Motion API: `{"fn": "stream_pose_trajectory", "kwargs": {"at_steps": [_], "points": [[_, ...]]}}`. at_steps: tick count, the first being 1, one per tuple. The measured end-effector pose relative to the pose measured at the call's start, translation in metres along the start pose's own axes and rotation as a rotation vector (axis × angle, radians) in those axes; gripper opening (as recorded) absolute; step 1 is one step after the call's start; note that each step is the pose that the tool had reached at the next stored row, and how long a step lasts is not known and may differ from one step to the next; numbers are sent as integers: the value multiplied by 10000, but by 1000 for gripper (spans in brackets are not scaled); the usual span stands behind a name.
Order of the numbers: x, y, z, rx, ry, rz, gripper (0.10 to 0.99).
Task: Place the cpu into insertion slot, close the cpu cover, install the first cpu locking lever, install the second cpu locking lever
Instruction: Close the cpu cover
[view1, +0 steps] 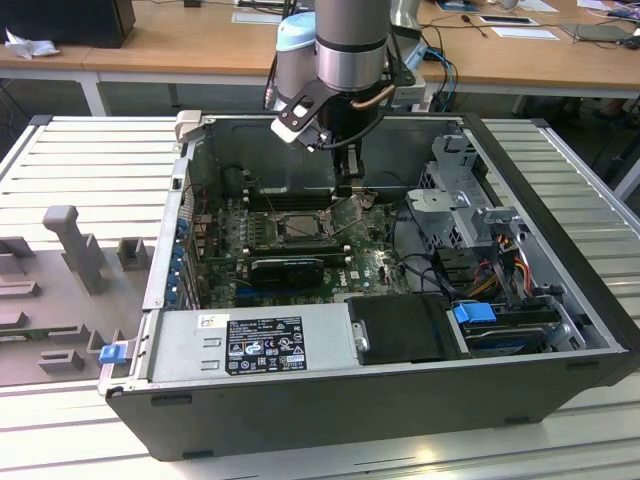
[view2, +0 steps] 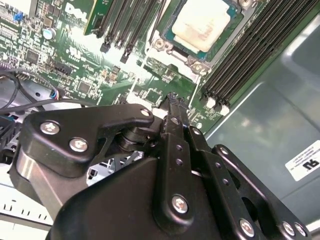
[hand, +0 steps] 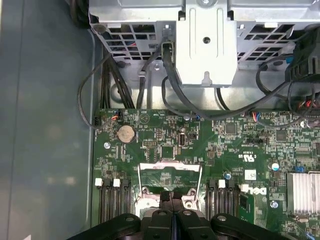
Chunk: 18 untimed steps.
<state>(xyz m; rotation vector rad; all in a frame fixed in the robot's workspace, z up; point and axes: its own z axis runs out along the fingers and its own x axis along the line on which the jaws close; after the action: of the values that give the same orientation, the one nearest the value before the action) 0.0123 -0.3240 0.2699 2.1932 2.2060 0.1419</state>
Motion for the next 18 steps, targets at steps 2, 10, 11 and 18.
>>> {"fn": "stream_pose_trajectory", "kwargs": {"at_steps": [2,10,11,18], "points": [[1,10,-17,1,-1,1,106],[1,148,-12,1,0,-1,106],[1,158,-12,1,0,-1,106],[1,220,-6,1,0,-1,106]]}}
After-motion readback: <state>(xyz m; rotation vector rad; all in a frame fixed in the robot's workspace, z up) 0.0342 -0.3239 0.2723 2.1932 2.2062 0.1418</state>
